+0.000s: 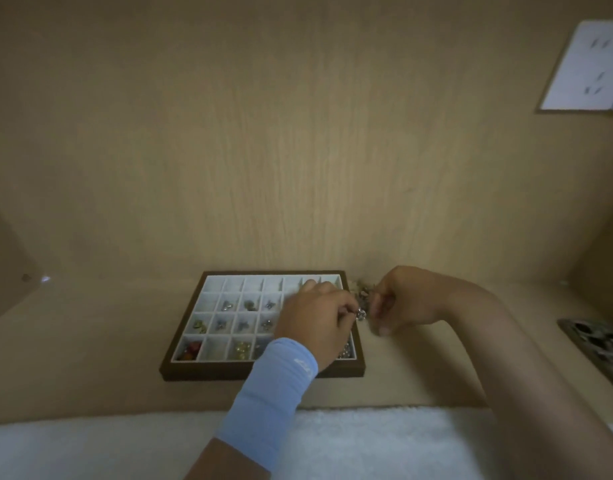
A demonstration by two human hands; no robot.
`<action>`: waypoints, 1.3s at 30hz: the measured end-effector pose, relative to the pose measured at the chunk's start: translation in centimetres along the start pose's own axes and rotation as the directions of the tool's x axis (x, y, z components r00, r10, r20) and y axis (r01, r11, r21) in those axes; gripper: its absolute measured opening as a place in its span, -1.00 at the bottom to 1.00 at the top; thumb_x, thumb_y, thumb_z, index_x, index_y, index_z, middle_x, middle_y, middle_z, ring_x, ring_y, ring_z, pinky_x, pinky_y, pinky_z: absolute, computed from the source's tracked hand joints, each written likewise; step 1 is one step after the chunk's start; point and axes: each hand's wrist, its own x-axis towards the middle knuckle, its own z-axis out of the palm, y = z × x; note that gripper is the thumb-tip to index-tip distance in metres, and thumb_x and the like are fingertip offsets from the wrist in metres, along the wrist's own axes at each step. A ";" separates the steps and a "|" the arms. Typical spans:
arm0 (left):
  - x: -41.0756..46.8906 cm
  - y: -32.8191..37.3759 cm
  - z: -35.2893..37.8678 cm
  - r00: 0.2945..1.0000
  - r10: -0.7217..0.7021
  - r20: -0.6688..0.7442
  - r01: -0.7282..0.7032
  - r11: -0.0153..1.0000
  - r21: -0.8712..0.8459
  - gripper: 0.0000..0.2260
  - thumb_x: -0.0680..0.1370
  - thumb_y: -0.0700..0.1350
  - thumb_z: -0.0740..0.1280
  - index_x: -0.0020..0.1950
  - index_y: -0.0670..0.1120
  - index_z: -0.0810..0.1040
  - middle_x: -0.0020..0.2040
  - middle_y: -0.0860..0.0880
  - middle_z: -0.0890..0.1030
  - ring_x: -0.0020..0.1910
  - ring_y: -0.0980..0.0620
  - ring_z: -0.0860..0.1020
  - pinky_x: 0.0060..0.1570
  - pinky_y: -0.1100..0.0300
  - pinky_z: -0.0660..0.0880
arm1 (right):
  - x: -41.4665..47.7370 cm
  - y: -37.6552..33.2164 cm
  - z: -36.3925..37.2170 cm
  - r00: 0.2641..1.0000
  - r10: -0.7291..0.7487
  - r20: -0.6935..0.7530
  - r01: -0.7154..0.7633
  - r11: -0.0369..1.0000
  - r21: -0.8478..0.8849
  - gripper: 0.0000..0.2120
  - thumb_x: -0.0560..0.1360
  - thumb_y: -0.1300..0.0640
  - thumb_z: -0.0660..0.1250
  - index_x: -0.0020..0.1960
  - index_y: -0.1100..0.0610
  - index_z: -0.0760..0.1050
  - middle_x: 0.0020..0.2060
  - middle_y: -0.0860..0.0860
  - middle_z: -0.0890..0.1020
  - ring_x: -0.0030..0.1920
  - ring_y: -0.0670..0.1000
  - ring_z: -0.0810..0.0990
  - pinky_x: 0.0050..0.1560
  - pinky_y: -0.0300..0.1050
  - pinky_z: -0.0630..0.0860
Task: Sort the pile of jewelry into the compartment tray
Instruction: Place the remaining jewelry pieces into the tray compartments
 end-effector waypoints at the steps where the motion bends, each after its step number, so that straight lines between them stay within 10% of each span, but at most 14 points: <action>1: 0.0 0.1 0.3 1.000 0.015 -0.010 -0.015 1.000 0.017 -0.84 0.56 -0.02 0.27 0.06 0.12 0.63 -0.03 0.13 0.57 0.06 0.07 0.41 0.06 0.04 0.46 | 0.2 0.0 0.3 1.000 0.001 -0.001 -0.001 1.000 -0.025 -0.85 0.28 0.11 0.60 -0.16 -0.02 0.72 -0.25 -0.13 0.72 -0.18 -0.14 0.68 -0.09 -0.17 0.62; 5: -0.1 -0.1 0.7 0.998 0.034 -0.043 -0.034 0.999 0.011 -0.84 0.56 0.01 0.28 0.06 0.12 0.64 -0.07 0.14 0.56 0.04 0.10 0.39 0.05 0.06 0.46 | 0.8 0.0 1.1 0.999 -0.033 -0.040 0.031 0.998 -0.046 -0.90 0.31 0.12 0.57 -0.19 -0.03 0.73 -0.26 -0.11 0.73 -0.18 -0.14 0.68 -0.07 -0.14 0.63; 10: -0.1 -0.1 0.4 0.995 -0.060 -0.079 0.045 0.984 -0.175 -0.87 0.52 -0.03 0.33 0.04 0.15 0.60 -0.14 0.21 0.57 -0.03 0.18 0.42 0.01 0.19 0.45 | 0.6 0.3 0.6 0.982 -0.146 -0.116 0.177 0.924 0.338 -0.95 0.44 0.25 0.51 -0.14 0.12 0.73 -0.37 -0.01 0.67 -0.37 -0.08 0.53 -0.27 -0.20 0.49; 18: 0.1 -0.4 -1.4 0.959 -0.283 -0.001 0.213 0.722 -0.659 -0.83 0.49 -0.21 0.45 0.00 0.05 0.64 -0.16 0.07 0.68 -0.18 0.27 0.62 -0.13 0.43 0.52 | 0.2 -0.4 0.7 0.971 -0.135 -0.196 0.232 0.712 0.663 -0.89 0.49 0.30 0.45 0.00 0.18 0.70 -0.27 0.06 0.72 -0.48 -0.09 0.48 -0.45 -0.27 0.40; 30: 0.1 -2.6 -5.8 0.939 -0.336 -0.074 0.192 0.692 -0.696 -0.91 0.50 -0.18 0.43 -0.03 -0.02 0.68 -0.17 0.08 0.71 -0.19 0.24 0.64 -0.19 0.40 0.52 | 1.3 -6.3 2.1 0.907 -0.018 -0.421 0.371 0.507 0.778 -0.90 0.47 0.26 0.49 -0.02 0.21 0.65 -0.36 -0.03 0.67 -0.49 -0.21 0.54 -0.45 -0.36 0.43; 39: -1.4 -6.7 -10.7 0.909 -0.333 -0.251 0.087 0.740 -0.667 -0.84 0.48 -0.33 0.41 -0.04 -0.11 0.69 -0.26 0.14 0.71 -0.29 0.29 0.61 -0.21 0.46 0.48 | 4.8 -13.2 1.5 0.930 -0.048 -0.365 0.330 0.548 0.768 -0.81 0.44 0.15 0.54 0.02 0.15 0.66 -0.25 0.03 0.68 -0.54 -0.25 0.46 -0.52 -0.35 0.36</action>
